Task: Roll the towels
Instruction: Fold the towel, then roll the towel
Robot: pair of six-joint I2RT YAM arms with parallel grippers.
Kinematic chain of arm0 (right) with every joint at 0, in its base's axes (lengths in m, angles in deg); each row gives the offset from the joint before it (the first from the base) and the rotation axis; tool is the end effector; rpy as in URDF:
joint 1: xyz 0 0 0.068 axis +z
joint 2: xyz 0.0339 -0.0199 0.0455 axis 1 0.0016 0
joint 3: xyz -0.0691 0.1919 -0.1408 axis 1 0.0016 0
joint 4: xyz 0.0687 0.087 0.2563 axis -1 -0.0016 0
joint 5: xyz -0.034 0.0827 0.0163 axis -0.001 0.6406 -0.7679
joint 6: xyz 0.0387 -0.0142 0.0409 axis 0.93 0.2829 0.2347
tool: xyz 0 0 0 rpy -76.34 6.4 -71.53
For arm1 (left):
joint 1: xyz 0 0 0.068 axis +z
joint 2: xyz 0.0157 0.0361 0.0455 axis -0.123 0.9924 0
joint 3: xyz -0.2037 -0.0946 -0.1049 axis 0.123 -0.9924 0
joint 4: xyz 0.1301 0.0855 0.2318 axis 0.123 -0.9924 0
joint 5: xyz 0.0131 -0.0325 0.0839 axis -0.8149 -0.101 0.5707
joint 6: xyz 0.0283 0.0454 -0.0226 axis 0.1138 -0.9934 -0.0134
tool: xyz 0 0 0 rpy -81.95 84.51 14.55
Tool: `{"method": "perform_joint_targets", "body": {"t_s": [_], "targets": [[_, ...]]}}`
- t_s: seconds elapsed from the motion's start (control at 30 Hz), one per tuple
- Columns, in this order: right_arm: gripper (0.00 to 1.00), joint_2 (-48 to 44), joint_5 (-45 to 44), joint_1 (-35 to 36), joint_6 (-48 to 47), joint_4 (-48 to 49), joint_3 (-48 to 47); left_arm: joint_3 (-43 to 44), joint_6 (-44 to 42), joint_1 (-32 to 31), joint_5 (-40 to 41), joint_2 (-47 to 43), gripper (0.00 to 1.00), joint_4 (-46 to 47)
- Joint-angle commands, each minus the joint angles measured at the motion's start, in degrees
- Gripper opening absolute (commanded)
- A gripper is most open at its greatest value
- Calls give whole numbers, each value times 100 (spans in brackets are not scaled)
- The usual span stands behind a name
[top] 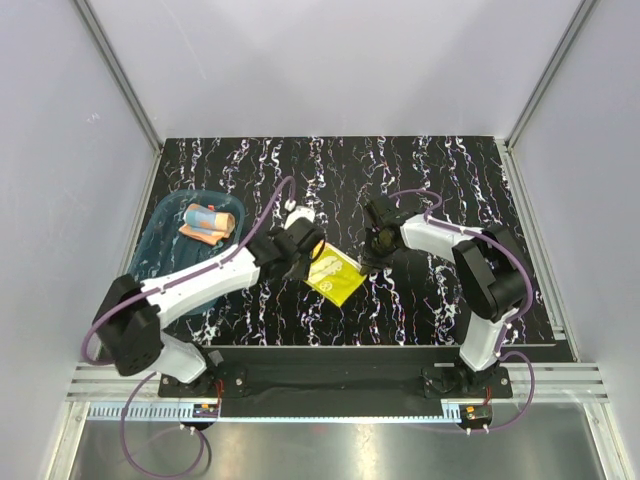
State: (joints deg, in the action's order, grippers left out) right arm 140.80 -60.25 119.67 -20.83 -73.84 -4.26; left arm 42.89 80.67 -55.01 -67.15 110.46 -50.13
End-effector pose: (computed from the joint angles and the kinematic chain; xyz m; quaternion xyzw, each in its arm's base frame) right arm 0.3078 0.1829 0.1093 0.0577 0.9810 0.1543 0.1028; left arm 0.2232 -0.2242 0.2099 0.0966 0.9498 -0.0056 0.2975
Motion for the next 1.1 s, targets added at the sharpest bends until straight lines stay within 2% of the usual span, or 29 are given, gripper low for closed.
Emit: {"method": "perform_joint_targets", "body": {"t_s": [0.0, 0.17, 0.3, 0.33, 0.43, 0.53, 0.67, 0.83, 1.07], "targets": [[0, 197, -113, -40, -102, 201, 128, -354, 152, -478, 313, -529, 48, 466], [0, -136, -332, -32, -172, -80, -3, -793, -296, -1392, 822, -811, 48, 1186], [19, -812, -570, -40, -251, -449, -285, -804, -752, -2069, 1412, -540, 49, 1460], [29, -918, -596, -40, -269, -606, -399, -724, -771, -2157, 1334, -452, 50, 1434], [51, -1296, -746, -40, -330, -923, -522, -618, -929, -2236, 930, -118, 51, 1687], [68, -1858, -1087, -40, -339, -1169, -401, -496, -1131, -2359, 815, 216, 53, 1907], [74, -2806, -1448, -84, -356, -1241, 82, -250, -1447, -2492, 701, 769, 54, 2058], [74, -3510, -1063, -348, -489, -1039, 847, 58, -1676, -2615, 675, 1245, 52, 2128], [74, -3951, -1010, -471, -427, -1179, 998, 111, -1808, -2615, 911, 1658, 52, 2234]]}}
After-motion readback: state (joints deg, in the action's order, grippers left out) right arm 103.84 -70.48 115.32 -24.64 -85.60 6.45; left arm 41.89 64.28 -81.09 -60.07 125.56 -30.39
